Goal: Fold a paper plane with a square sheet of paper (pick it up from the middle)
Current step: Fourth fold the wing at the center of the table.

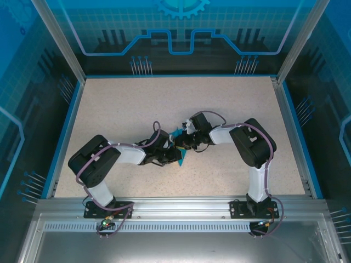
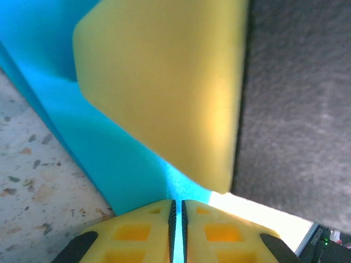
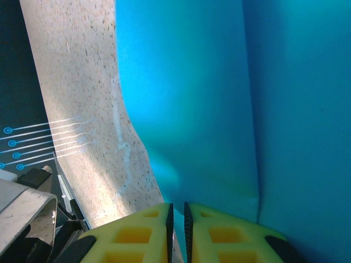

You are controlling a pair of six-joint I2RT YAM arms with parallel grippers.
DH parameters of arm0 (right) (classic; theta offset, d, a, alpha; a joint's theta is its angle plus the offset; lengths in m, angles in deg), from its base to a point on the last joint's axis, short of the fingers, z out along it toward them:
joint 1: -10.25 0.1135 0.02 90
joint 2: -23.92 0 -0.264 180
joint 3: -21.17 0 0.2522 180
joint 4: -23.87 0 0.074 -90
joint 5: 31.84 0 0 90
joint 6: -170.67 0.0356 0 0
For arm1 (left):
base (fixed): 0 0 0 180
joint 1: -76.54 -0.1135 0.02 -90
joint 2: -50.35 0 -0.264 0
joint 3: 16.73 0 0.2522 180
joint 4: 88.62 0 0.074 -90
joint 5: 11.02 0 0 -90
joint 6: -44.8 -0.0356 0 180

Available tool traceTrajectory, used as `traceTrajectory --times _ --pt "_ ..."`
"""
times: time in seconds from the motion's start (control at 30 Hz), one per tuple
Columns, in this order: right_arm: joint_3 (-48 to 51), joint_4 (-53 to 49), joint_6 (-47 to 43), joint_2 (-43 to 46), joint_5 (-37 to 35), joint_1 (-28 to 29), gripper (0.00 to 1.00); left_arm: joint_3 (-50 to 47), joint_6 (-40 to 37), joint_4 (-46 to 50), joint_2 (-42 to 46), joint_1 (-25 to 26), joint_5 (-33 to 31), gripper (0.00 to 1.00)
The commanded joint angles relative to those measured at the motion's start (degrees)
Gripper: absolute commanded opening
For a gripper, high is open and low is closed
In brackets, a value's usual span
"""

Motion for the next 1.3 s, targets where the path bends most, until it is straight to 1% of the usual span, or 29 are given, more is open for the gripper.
traceTrajectory --times 0.0,0.07,0.13,0.23,0.3,0.43,0.53,0.63,0.7,0.8,0.9,1.03,1.2,1.27 --pt "4.0 -2.6 2.4 -2.7 -5.6 0.5 0.16 -0.6 -2.9 3.4 -1.9 0.5 0.3 0.15" --pt "6.4 0.5 4.3 -1.1 -7.0 1.1 0.16 0.3 -4.6 5.7 -1.1 0.5 0.7 0.15" --pt "8.5 2.5 6.2 0.2 -8.1 1.4 0.16 0.1 -5.5 6.1 0.4 0.5 1.6 0.17" --pt "10.8 4.4 8.6 2.5 -10.4 2.4 0.16 -0.7 -6.4 6.3 4.5 0.6 2.9 0.22" --pt "12.4 4.9 9.8 4.2 -12.4 3.0 0.16 -1.7 -6.5 6.6 8.3 0.5 2.6 0.26" --pt "15.5 7.1 14.7 6.3 -16.7 4.7 0.16 -4.1 -6.1 9.9 16.7 0.3 -1.2 0.32" --pt "17.7 9.3 19.5 7.7 -21.4 7.2 0.17 -5.6 -4.8 12.7 21.9 -0.6 -4.2 0.33" --pt "19.1 10.2 25.0 8.8 -26.3 10.0 0.17 -6.5 -3.7 13.0 24.8 -1.4 -4.4 0.33" --pt "19.8 11.0 28.5 8.9 -28.8 11.8 0.16 -6.5 -2.6 12.0 25.0 -1.6 -3.0 0.32" --pt "20.2 11.5 31.6 8.9 -30.9 13.3 0.16 -5.8 -1.6 10.0 22.3 -1.4 0.5 0.3" --pt "21.0 12.9 32.8 9.0 -31.0 13.3 0.16 -5.7 -0.2 8.5 19.4 -1.4 1.7 0.26" --pt "20.7 13.6 32.6 8.4 -29.5 13.0 0.16 -5.7 1.7 4.6 14.5 -1.2 4.0 0.21" --pt "20.1 13.7 32.2 7.5 -28.1 12.5 0.16 -4.1 1.7 4.5 9.5 -0.9 4.3 0.16" --pt "20.1 13.8 32.1 7.4 -28.0 12.4 0.16 -3.4 1.7 6.6 8.1 -0.8 3.0 0.14"
